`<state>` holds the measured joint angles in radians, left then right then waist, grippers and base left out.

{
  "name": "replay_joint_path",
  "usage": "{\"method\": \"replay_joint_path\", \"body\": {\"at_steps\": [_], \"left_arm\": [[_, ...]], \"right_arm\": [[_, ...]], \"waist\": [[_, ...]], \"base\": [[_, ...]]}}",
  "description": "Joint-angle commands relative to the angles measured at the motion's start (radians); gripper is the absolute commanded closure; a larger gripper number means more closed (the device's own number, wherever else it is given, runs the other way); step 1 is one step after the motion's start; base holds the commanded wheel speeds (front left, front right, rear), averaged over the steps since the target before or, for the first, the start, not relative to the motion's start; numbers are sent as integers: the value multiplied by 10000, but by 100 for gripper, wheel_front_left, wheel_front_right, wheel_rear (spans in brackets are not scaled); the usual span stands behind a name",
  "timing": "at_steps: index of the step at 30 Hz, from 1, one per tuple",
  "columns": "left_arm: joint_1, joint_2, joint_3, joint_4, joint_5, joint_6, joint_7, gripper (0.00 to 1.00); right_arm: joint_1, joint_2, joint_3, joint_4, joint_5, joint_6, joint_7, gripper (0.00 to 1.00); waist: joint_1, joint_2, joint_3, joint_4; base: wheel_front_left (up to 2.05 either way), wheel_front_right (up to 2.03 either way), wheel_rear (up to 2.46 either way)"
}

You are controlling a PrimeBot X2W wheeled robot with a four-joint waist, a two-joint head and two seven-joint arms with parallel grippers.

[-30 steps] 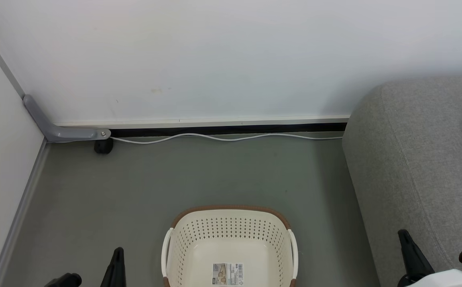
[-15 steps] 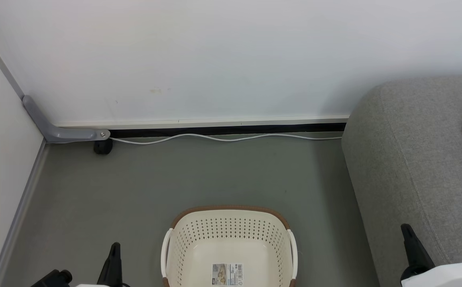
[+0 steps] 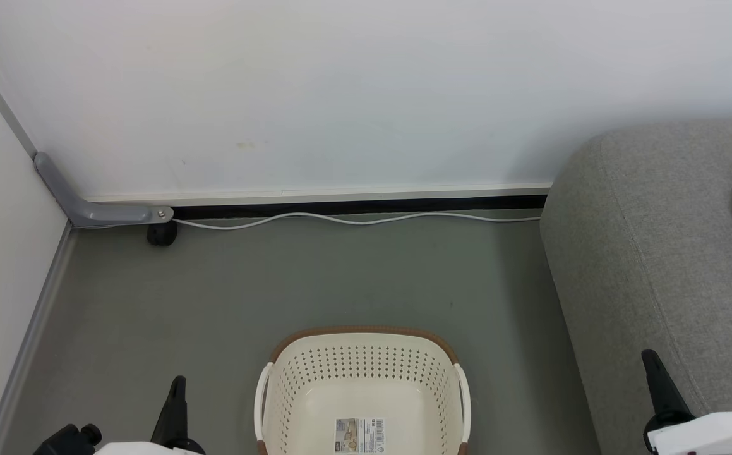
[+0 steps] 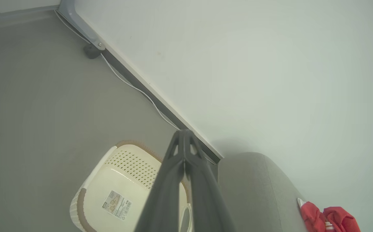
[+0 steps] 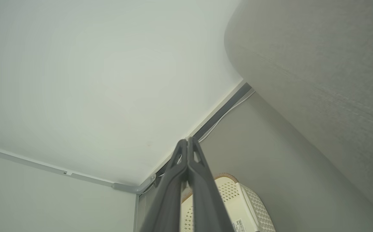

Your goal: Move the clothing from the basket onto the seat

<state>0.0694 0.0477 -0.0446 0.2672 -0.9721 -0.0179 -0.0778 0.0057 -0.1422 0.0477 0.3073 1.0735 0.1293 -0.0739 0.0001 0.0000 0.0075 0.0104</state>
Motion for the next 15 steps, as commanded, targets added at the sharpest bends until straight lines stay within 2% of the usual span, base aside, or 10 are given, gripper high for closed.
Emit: {"method": "replay_joint_path", "body": {"at_steps": [1, 15], "left_arm": [[-614, 124, 273, -239, -300, -127, 75, 100], [-895, 138, 544, -236, -1836, -374, 485, 100]], "right_arm": [[-480, -95, -5, -301, 248, 8, 99, 100], [-639, 134, -373, -383, 1527, 10, 513, 100]], "waist": [[-1, 0, -1, -2], [-1, 0, -11, -27]], "base": [[0, 0, 0], [0, 0, 0]]}}
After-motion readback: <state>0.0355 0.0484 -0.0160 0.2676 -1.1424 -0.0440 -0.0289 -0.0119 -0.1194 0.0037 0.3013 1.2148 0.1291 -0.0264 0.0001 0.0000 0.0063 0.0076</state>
